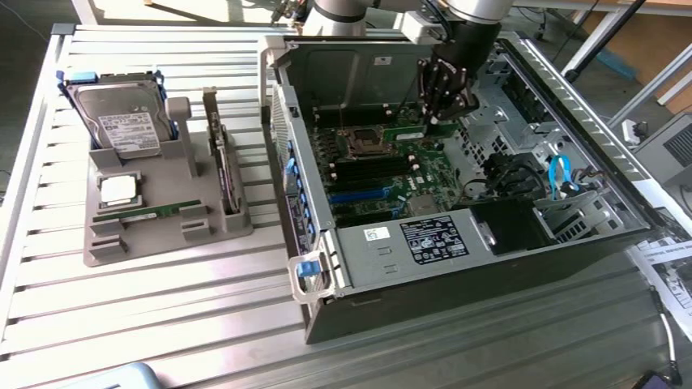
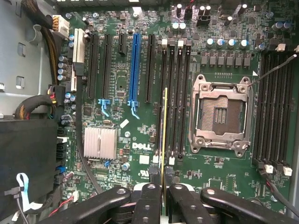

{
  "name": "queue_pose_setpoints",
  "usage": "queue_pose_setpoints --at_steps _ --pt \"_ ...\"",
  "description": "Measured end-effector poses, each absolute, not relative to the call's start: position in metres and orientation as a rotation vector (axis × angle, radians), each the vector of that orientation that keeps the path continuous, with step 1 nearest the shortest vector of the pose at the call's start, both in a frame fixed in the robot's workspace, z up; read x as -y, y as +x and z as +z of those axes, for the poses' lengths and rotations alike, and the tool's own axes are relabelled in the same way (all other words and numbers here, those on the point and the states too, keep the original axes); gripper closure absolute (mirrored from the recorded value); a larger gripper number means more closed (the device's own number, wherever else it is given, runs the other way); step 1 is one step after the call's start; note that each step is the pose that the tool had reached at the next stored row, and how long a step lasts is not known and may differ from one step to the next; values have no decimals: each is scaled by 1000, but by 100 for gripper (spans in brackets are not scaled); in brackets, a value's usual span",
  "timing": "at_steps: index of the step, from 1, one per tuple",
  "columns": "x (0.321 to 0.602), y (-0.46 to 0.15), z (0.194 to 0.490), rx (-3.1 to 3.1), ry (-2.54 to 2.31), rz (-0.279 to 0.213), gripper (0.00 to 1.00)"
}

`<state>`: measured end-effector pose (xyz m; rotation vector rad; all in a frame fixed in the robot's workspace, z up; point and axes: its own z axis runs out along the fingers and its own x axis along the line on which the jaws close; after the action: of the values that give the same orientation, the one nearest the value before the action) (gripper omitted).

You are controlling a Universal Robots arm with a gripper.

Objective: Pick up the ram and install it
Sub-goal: 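Insert the ram into the slot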

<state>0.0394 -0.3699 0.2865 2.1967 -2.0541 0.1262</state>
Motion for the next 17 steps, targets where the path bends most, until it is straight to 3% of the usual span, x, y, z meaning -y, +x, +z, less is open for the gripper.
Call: queue_pose_setpoints --at_steps 14,17 --pt "370 39 278 2054 2197 126 86" --pt "370 39 277 2072 2216 92 86"
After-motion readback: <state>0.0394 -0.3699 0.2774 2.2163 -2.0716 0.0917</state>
